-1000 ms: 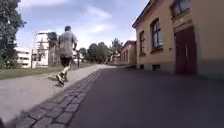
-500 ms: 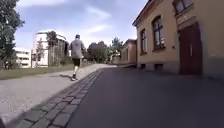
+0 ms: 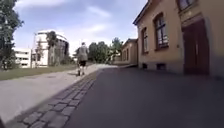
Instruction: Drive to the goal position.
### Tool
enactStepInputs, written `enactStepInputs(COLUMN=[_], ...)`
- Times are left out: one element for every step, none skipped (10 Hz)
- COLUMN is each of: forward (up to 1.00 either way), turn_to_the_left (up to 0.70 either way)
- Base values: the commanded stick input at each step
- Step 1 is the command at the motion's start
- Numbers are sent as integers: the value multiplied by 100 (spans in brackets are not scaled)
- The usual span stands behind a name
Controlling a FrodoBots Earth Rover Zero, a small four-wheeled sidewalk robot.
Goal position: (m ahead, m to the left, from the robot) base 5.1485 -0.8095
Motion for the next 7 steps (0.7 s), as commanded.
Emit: enactStepInputs(forward=[70,70,70,70,70,70,70], turn_to_the_left=[0,0,0,0,0,0,0])
